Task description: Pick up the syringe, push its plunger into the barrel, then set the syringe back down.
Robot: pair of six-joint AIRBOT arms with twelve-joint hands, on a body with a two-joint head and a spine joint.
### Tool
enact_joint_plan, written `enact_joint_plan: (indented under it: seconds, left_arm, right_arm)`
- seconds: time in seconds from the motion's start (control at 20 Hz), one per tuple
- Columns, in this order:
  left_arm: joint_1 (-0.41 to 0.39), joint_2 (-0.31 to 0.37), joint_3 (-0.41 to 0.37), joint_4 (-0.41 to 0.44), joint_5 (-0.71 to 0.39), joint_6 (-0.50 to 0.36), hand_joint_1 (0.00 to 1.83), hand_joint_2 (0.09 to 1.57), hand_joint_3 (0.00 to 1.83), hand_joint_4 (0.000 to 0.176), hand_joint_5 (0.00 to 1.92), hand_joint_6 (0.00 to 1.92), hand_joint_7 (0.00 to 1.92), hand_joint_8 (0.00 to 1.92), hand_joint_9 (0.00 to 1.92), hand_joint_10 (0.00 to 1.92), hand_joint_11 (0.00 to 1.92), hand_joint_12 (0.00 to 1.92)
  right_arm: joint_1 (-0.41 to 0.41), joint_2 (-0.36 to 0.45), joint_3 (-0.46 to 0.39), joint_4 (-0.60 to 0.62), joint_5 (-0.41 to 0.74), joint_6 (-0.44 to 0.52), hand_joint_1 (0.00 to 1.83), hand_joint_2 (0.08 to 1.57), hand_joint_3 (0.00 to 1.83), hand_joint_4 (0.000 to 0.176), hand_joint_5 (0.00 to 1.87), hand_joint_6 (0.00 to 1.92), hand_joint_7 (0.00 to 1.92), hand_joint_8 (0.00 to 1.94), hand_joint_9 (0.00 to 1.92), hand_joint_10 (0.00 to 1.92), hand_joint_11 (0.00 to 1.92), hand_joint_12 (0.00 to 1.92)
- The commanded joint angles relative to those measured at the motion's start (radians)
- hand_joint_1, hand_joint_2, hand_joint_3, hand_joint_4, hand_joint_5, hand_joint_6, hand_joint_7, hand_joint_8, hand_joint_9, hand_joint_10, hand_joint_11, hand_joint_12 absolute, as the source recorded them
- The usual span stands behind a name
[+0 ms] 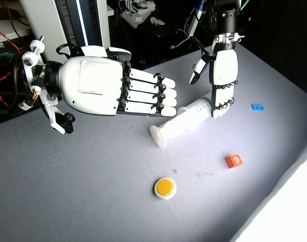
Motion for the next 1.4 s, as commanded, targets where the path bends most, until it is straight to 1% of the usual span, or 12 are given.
enact_joint_plan:
  seconds: [0.0, 0.55, 0.6, 0.7, 0.95, 1.0, 1.1, 1.15, 1.2, 1.25, 1.3, 1.35]
  left_arm:
    - [0.0, -0.006, 0.008, 0.029, -0.037, 0.0, 1.19, 0.97, 0.01, 0.0, 0.0, 0.0, 0.0, 0.0, 0.0, 0.0, 0.0, 0.06]
    - [0.061, -0.066, 0.072, 0.031, -0.078, -0.006, 1.22, 0.97, 0.0, 0.0, 0.0, 0.0, 0.0, 0.0, 0.0, 0.0, 0.03, 0.04]
    - [0.065, -0.07, 0.077, 0.031, -0.081, -0.006, 1.21, 0.95, 0.0, 0.0, 0.01, 0.01, 0.0, 0.0, 0.01, 0.0, 0.0, 0.29]
    - [0.07, -0.077, 0.085, 0.031, -0.083, -0.006, 1.2, 0.96, 0.0, 0.0, 0.02, 0.01, 0.02, 0.0, 0.04, 0.01, 0.0, 0.38]
    - [0.091, -0.082, 0.096, 0.031, -0.087, -0.01, 1.25, 1.02, 0.02, 0.0, 0.05, 0.01, 0.03, 0.01, 0.02, 0.01, 0.0, 0.35]
    - [0.096, -0.083, 0.101, 0.031, -0.087, -0.01, 1.26, 1.01, 0.01, 0.0, 0.1, 0.01, 0.1, 0.01, 0.08, 0.02, 0.0, 0.5]
    - [0.102, -0.087, 0.107, 0.031, -0.089, -0.01, 1.25, 1.02, 0.01, 0.0, 0.1, 0.01, 0.12, 0.01, 0.09, 0.02, 0.0, 0.48]
    - [0.105, -0.088, 0.108, 0.031, -0.089, -0.01, 1.25, 1.03, 0.01, 0.0, 0.15, 0.02, 0.2, 0.02, 0.18, 0.04, 0.0, 0.68]
    - [0.107, -0.088, 0.108, 0.031, -0.089, -0.01, 1.25, 1.03, 0.01, 0.0, 0.15, 0.02, 0.2, 0.02, 0.18, 0.04, 0.0, 0.68]
    - [0.108, -0.09, 0.11, 0.031, -0.09, -0.01, 1.21, 1.02, 0.01, 0.0, 0.19, 0.02, 0.26, 0.03, 0.25, 0.05, 0.0, 0.84]
    - [0.108, -0.091, 0.111, 0.031, -0.092, -0.01, 1.19, 1.05, 0.01, 0.0, 0.38, 0.04, 0.48, 0.04, 0.47, 0.07, 0.04, 1.12]
    - [0.108, -0.092, 0.112, 0.031, -0.092, -0.01, 1.19, 1.05, 0.01, 0.0, 0.38, 0.04, 0.48, 0.04, 0.47, 0.07, 0.04, 1.12]
  right_arm:
    - [0.006, 0.003, -0.006, 0.029, 0.131, 0.009, 0.0, 1.13, 0.0, 0.0, 0.11, 0.0, 0.08, 0.0, 0.04, 0.01, 0.0, 0.0]
    - [0.006, 0.003, -0.006, 0.029, 0.151, 0.009, 0.0, 1.15, 0.01, 0.0, 0.12, 0.0, 0.08, 0.0, 0.04, 0.0, 0.0, 0.0]
    - [0.006, 0.003, -0.007, 0.029, 0.152, 0.009, 0.0, 1.15, 0.0, 0.0, 0.12, 0.0, 0.09, 0.01, 0.05, 0.01, 0.01, 0.01]
    - [0.006, 0.003, -0.008, 0.029, 0.158, 0.009, 0.0, 1.15, 0.0, 0.0, 0.1, 0.0, 0.08, 0.0, 0.04, 0.0, 0.0, 0.01]
    - [0.006, 0.002, -0.009, 0.029, 0.166, 0.009, 0.0, 1.15, 0.0, 0.0, 0.12, 0.01, 0.08, 0.01, 0.04, 0.01, 0.01, 0.01]
    - [0.006, 0.002, -0.009, 0.029, 0.166, 0.009, 0.0, 1.16, 0.01, 0.0, 0.12, 0.01, 0.09, 0.01, 0.05, 0.01, 0.02, 0.01]
    - [0.006, 0.002, -0.009, 0.029, 0.168, 0.009, 0.0, 1.15, 0.0, 0.0, 0.09, 0.0, 0.07, 0.0, 0.03, 0.0, 0.0, 0.0]
    - [0.006, 0.002, -0.01, 0.029, 0.169, 0.009, 0.02, 1.15, 0.0, 0.0, 0.12, 0.01, 0.09, 0.01, 0.05, 0.01, 0.02, 0.01]
    - [0.006, 0.002, -0.01, 0.029, 0.17, 0.009, 0.02, 1.15, 0.0, 0.0, 0.12, 0.01, 0.09, 0.01, 0.05, 0.01, 0.02, 0.01]
    - [0.006, 0.002, -0.01, 0.029, 0.171, 0.009, 0.03, 1.15, 0.0, 0.0, 0.1, 0.0, 0.08, 0.0, 0.03, 0.0, 0.01, 0.01]
    - [0.006, 0.002, -0.011, 0.029, 0.171, 0.009, 0.06, 1.14, 0.0, 0.0, 0.13, 0.01, 0.1, 0.01, 0.05, 0.01, 0.02, 0.01]
    - [0.006, 0.002, -0.011, 0.029, 0.172, 0.009, 0.06, 1.14, 0.0, 0.0, 0.13, 0.01, 0.1, 0.01, 0.05, 0.01, 0.02, 0.01]
